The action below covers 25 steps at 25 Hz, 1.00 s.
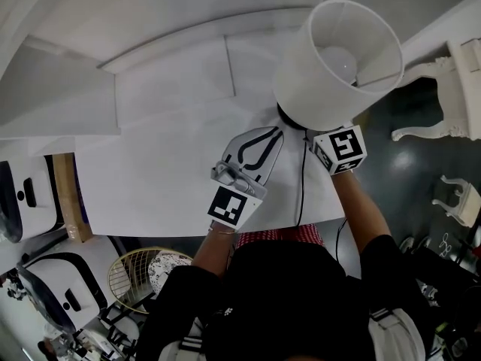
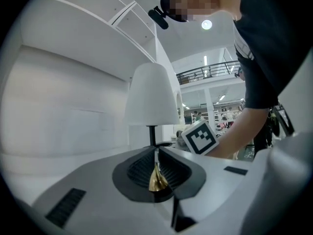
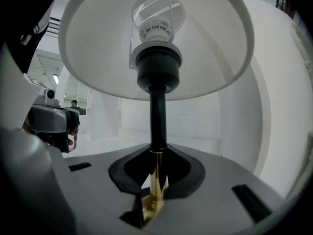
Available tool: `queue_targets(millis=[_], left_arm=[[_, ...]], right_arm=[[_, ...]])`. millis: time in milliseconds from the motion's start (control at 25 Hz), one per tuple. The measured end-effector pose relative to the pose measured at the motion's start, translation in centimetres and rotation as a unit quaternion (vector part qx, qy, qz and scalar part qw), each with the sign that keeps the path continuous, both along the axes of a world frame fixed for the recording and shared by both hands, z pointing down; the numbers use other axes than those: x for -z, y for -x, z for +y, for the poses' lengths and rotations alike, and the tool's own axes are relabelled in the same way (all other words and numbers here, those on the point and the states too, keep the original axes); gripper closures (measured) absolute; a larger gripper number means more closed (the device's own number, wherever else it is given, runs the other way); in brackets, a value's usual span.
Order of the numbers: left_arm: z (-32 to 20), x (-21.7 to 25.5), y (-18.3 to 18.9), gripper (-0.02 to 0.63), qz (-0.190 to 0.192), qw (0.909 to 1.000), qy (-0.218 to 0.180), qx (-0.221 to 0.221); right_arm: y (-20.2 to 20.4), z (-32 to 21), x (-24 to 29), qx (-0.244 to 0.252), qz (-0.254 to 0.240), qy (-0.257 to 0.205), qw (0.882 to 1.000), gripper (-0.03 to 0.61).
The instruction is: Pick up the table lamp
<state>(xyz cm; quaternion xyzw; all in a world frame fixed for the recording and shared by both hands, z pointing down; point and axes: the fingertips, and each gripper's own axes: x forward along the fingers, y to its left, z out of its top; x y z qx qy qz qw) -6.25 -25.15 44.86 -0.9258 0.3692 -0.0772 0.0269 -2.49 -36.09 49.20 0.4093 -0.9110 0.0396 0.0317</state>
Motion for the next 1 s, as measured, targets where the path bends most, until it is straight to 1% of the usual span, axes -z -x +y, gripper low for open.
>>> queue_targets(millis=[80,160,280,520,720,840,920,1000], left_arm=[[-0.4,-0.5,-0.3,0.585,-0.007,1.0,-0.001,-0.006],[-0.7,-1.0,-0.8,0.541,-0.007,0.9999,-0.002,-0.015],[-1.1,-1.8,-1.3,0.528,-0.004,0.9995,-0.002,-0.03],[-2.4,-4.1,-2.1,0.483,-0.001,0.9987,0.026,-0.043],[-3.1,-6.1,-3.2,0.477,-0.021,0.9976,0.031,-0.058],[-3.8,-7.6,-3.5,0.472,-0.033,0.9966,0.046,-0.06],[-4.3,-8.4,-3.7,0.469,-0.032,0.9961,0.056,-0.059],[-4.9,-8.7,-4.1,0.465,-0.023,0.9957,0.065,-0.061]], right_arm=[[0.0,0.0,-0.1,0.0,0.003,0.001,1.0,0.525],[0.0,0.0,-0.2,0.001,0.008,0.001,1.0,0.525],[0.0,0.0,-0.2,0.001,0.016,0.002,1.0,0.525],[-0.1,0.0,-0.3,-0.002,0.013,0.005,1.0,0.525],[-0.2,0.0,-0.3,-0.006,0.011,0.01,1.0,0.525],[-0.1,-0.1,-0.2,-0.005,0.006,0.009,1.0,0.525],[-0.1,-0.1,-0.2,-0.005,0.004,0.009,1.0,0.525],[-0.1,-0.1,-0.1,-0.007,0.005,0.009,1.0,0.525]])
